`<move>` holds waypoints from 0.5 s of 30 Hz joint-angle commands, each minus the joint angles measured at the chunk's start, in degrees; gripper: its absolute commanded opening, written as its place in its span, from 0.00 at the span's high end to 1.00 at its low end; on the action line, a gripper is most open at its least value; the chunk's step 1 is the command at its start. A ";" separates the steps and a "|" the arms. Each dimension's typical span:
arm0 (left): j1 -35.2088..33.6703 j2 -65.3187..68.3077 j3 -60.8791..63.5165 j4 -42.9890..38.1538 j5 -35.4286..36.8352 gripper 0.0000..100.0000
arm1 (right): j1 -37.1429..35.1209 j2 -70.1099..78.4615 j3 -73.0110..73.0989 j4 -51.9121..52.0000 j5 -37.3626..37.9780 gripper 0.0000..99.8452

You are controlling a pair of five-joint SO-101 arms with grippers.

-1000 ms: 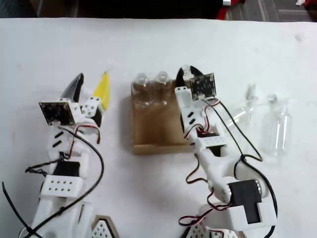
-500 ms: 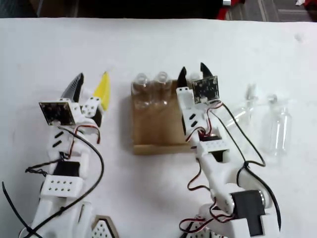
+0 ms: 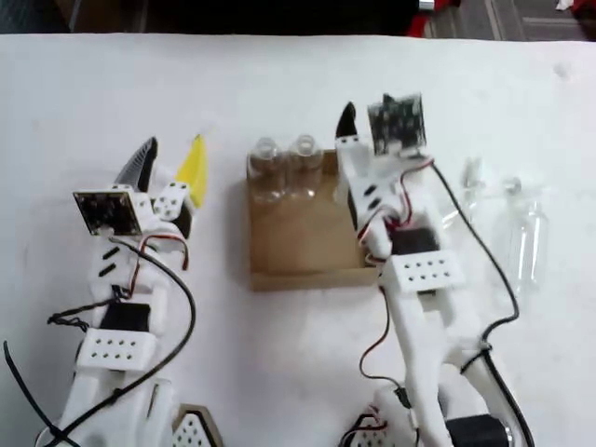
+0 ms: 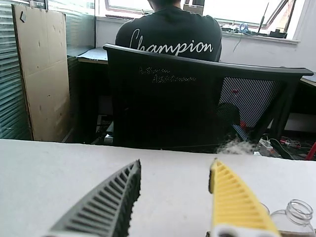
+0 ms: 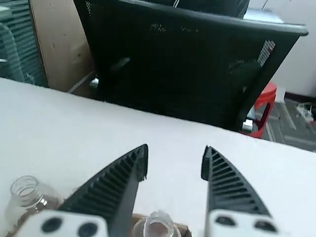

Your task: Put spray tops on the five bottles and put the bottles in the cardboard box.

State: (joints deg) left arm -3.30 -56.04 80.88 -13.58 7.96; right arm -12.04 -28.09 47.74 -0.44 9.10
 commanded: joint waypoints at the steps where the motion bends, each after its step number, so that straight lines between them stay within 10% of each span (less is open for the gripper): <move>1: 0.57 -1.89 -2.73 -0.09 -0.88 0.79 | 1.27 -4.53 -14.24 25.54 -0.35 0.84; 15: 0.66 -1.89 -2.64 -0.09 -0.88 0.79 | 25.19 -4.35 -18.02 40.57 -0.26 0.84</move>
State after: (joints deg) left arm -3.30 -56.04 80.88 -13.58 7.96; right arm 5.71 -30.64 32.88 37.54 9.19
